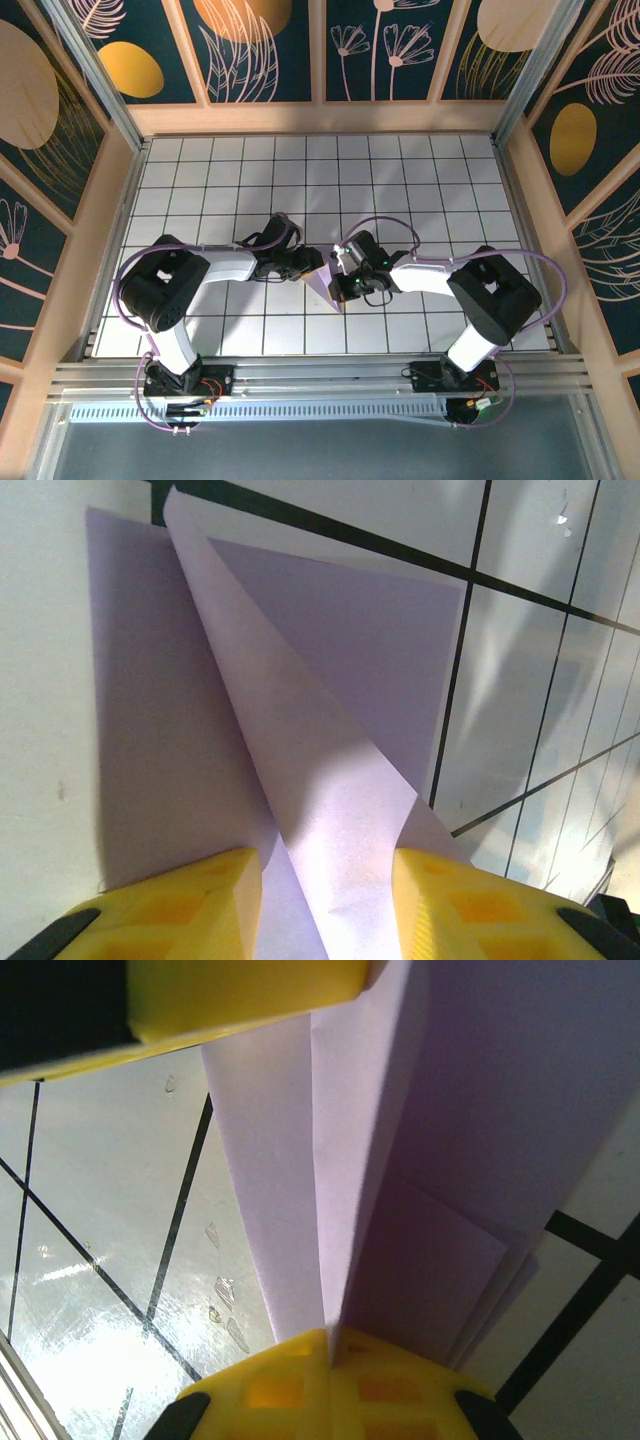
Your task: Fold a paper plane with a square sheet of paper (fold left side to right side)
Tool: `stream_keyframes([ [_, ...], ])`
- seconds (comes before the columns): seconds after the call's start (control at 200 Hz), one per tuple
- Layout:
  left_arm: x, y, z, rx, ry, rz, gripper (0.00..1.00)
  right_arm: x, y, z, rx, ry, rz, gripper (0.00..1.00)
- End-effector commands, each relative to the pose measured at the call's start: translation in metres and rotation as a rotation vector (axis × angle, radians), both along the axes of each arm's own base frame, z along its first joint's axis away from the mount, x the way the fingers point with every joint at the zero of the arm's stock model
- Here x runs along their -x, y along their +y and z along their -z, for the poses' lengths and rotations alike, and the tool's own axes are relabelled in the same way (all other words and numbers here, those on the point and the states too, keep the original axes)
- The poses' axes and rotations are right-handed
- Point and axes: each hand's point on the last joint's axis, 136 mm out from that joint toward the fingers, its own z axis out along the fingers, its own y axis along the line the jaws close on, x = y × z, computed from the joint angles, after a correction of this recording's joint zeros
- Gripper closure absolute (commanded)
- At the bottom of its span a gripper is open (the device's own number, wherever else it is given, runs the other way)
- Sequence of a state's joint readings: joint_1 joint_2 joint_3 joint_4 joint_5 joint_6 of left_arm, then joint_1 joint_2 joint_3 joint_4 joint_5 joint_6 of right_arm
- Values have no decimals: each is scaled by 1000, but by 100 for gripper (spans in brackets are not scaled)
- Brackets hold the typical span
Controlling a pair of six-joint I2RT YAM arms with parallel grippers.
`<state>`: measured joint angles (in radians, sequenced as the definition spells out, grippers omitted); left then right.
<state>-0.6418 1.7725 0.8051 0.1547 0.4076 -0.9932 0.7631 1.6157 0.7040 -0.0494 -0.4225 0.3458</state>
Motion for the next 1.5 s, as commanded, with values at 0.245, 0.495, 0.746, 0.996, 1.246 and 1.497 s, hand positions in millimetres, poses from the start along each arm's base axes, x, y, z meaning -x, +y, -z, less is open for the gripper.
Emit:
stream_keyframes([
  [0.245, 11, 16, 27, -117, 50, -2, 60, 0, -1, -3, -21, 17, 5, 88],
  [0.495, 12, 16, 29, -121, 55, -1, 60, -4, -1, -21, -70, 6, 19, 72],
  [0.746, 11, 16, 27, -121, 49, -3, 60, -19, -6, -58, -239, -3, 70, 53],
  [0.996, 11, 16, 26, -121, 46, -6, 60, -35, -5, -52, -271, 28, 107, 56],
  [1.246, 10, 15, 26, -119, 47, -6, 60, -44, 3, -39, -270, 50, 115, 63],
  [1.497, 10, 15, 25, -118, 45, -5, 60, -45, 8, -32, -271, 67, 108, 73],
])
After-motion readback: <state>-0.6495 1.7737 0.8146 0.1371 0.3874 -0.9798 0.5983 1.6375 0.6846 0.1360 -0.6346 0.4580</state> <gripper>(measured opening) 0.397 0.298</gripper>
